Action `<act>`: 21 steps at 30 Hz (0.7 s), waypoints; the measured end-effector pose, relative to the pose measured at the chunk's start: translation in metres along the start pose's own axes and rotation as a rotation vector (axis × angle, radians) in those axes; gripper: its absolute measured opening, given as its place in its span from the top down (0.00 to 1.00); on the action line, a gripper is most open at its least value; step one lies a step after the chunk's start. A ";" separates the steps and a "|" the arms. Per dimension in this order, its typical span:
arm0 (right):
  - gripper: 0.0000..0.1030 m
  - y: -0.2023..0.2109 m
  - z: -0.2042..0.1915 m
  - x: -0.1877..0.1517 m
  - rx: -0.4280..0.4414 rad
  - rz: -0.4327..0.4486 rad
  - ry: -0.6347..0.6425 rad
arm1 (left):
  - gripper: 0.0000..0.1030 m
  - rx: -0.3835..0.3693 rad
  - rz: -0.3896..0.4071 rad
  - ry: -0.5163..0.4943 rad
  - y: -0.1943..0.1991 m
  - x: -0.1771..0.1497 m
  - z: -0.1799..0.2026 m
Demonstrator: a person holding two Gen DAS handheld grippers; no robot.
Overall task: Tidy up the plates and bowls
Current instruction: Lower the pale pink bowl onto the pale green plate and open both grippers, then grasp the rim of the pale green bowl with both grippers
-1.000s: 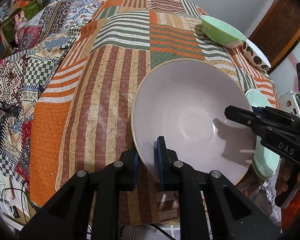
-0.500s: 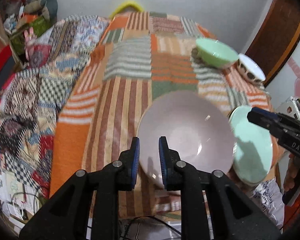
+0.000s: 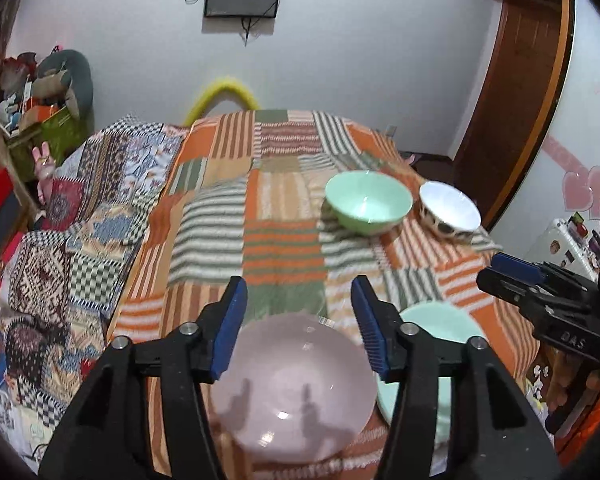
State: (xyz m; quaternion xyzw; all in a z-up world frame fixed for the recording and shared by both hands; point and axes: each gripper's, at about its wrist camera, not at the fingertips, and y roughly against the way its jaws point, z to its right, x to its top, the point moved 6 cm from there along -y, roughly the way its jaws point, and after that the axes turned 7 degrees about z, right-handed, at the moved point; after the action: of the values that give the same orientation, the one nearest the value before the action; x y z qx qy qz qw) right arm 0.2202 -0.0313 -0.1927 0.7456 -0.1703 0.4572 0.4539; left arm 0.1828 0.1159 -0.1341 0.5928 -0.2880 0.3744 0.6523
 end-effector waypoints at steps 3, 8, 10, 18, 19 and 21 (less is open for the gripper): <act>0.47 0.000 0.012 0.012 -0.020 0.026 -0.014 | 0.36 -0.005 0.013 0.009 -0.009 0.013 0.006; 0.34 -0.011 0.039 0.027 -0.069 0.065 -0.056 | 0.25 -0.004 0.018 0.012 -0.037 0.031 0.014; 0.34 -0.022 0.050 0.032 -0.090 0.061 -0.071 | 0.23 -0.001 0.011 0.012 -0.050 0.034 0.015; 0.34 -0.071 0.083 0.037 -0.133 0.007 -0.114 | 0.23 -0.011 -0.072 0.026 -0.111 0.034 0.015; 0.34 -0.080 0.087 0.037 -0.133 -0.004 -0.124 | 0.23 -0.012 -0.078 0.029 -0.116 0.034 0.014; 0.34 -0.091 0.093 0.036 -0.131 -0.021 -0.142 | 0.23 -0.011 -0.091 0.033 -0.128 0.033 0.013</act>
State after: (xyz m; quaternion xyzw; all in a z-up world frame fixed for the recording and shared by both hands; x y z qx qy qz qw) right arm 0.3491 -0.0548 -0.2254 0.7466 -0.2239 0.3861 0.4933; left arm 0.3077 0.1053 -0.1768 0.5956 -0.2520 0.3524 0.6765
